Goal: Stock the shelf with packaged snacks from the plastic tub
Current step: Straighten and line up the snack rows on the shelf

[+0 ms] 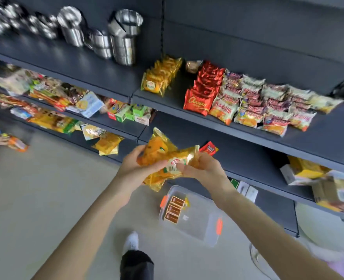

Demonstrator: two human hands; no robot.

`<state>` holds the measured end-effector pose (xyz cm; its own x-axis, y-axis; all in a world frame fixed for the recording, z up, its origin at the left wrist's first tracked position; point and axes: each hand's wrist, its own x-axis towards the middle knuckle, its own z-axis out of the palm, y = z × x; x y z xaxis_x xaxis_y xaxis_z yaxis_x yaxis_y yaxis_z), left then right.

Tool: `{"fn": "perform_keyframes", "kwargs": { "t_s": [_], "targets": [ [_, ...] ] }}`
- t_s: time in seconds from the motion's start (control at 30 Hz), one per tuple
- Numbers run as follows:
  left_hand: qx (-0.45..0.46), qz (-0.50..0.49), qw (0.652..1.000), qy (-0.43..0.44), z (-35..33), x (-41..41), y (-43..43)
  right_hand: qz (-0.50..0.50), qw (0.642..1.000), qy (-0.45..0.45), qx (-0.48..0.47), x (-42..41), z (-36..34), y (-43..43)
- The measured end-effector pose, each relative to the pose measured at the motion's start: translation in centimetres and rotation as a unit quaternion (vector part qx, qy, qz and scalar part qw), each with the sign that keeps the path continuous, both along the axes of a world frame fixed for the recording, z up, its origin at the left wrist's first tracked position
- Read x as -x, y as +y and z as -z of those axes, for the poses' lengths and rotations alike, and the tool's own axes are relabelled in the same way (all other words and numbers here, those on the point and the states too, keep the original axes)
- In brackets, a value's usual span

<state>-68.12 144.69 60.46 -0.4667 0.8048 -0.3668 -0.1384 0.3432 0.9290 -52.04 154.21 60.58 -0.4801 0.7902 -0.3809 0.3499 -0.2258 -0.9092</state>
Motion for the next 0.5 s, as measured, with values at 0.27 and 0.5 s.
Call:
{"fn": "perform_keyframes", "kwargs": {
  "t_s": [0.27,0.5],
  "targets": [
    [-0.014,0.105,0.993,0.059,-5.0,12.7,3.5,-0.086,0.996,0.009,-0.033,9.5,-5.2,4.6],
    [0.018,0.178,0.975,0.131,-6.2,24.0,6.8,-0.187,0.963,-0.110,-0.160,20.1,-5.3,5.3]
  ]
}}
